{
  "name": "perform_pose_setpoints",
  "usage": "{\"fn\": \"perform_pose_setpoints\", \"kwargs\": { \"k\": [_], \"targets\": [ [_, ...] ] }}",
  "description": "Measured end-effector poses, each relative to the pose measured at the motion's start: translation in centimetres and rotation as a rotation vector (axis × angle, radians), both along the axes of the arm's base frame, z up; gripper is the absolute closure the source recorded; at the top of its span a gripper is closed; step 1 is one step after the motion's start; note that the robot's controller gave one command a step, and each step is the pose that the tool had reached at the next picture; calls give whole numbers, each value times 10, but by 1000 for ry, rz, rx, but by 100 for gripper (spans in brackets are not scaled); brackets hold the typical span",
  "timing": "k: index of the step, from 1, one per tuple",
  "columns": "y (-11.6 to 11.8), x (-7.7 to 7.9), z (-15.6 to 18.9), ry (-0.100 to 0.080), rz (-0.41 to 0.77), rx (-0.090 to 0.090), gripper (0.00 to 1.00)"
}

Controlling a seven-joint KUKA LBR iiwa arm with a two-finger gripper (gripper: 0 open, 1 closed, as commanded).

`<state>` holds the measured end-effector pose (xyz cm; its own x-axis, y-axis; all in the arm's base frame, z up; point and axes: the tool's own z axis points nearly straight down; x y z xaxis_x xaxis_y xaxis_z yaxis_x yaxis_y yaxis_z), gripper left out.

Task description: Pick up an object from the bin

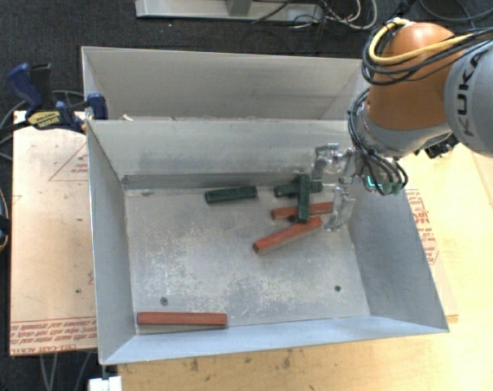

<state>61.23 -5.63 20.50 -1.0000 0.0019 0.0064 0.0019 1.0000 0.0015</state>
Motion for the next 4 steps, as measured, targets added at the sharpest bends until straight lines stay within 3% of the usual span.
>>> {"fn": "perform_pose_setpoints", "kwargs": {
  "k": [1,2,3,4],
  "targets": [
    [14,6,-140,-1,-55,1,0],
    [13,9,-135,-8,-54,-1,100],
    [-49,11,-136,5,268,14,100],
    [-59,20,15,-19,271,-4,100]
  ]
}}
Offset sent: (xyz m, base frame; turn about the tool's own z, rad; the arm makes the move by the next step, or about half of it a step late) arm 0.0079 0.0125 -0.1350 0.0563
